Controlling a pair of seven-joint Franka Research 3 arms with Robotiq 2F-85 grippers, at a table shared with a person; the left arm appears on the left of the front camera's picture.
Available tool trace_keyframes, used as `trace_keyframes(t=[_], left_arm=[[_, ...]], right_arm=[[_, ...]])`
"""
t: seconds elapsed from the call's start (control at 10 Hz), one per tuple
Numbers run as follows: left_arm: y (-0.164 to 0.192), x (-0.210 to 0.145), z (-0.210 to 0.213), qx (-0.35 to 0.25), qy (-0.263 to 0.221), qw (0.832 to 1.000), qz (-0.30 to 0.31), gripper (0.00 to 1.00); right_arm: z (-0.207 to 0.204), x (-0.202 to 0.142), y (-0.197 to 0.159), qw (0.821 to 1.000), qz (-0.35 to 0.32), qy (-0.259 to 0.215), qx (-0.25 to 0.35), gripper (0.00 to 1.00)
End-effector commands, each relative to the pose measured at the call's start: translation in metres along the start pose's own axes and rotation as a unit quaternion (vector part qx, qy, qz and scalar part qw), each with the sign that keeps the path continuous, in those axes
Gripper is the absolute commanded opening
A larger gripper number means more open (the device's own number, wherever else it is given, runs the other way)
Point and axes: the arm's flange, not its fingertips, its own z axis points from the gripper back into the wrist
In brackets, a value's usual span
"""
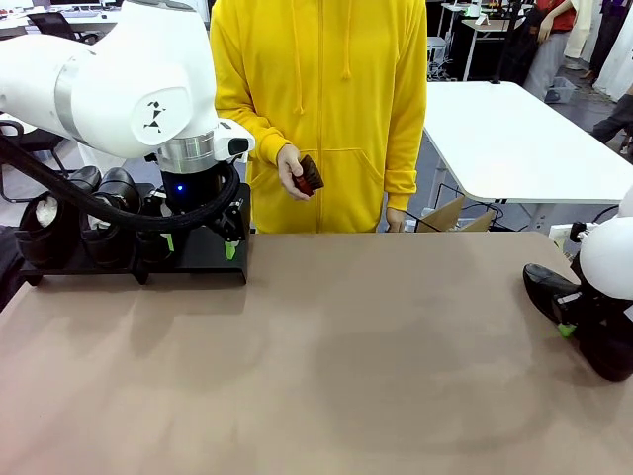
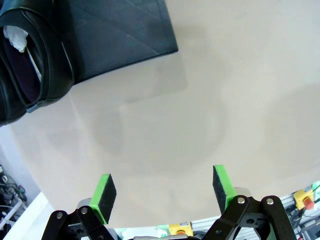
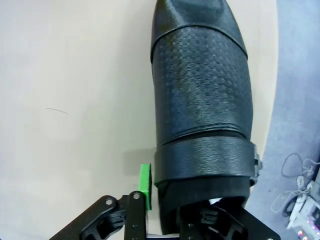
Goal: Organize the shoes by placing them on the stand.
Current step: Pick up one Shoe and place it in the middle of the table.
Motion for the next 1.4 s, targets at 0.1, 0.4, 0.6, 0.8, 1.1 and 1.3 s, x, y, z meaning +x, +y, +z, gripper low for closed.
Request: trace_keyframes(t=[0.1,0.4,0.6,0.8,1.1,1.3], left_arm=[[0.003,-0.001,0.002,-0.002,-0.002,1.0,-0.002,1.0],[0.003,-0.001,0.002,-0.002,-0.002,1.0,-0.002,1.0],[0.003,-0.001,0.002,-0.002,-0.002,1.0,-0.002,1.0],[0.003,-0.001,0.002,-0.002,-0.002,1.0,-0.002,1.0],[0.003,-0.001,0.002,-0.002,-0.002,1.0,-0.002,1.0],[0.003,-0.001,0.002,-0.002,-0.002,1.0,-0.002,1.0]], right_arm=[[-0.003,-0.001,-0.001,1.0,0.009,0.008,0.0,0.0],[-0.002,-0.003,-0.004,1.0,0.006,0.013,-0.001,0.0],[0.023,-0.002,-0.002,0.993,-0.105,0.058,0.007,0.0],[0.105,-0.01,0.011,0.974,-0.223,0.02,0.041,0.0],[0.183,-0.019,0.109,0.972,-0.214,-0.035,0.088,0.0],[0.17,-0.015,0.214,0.982,-0.173,-0.038,0.071,0.0]])
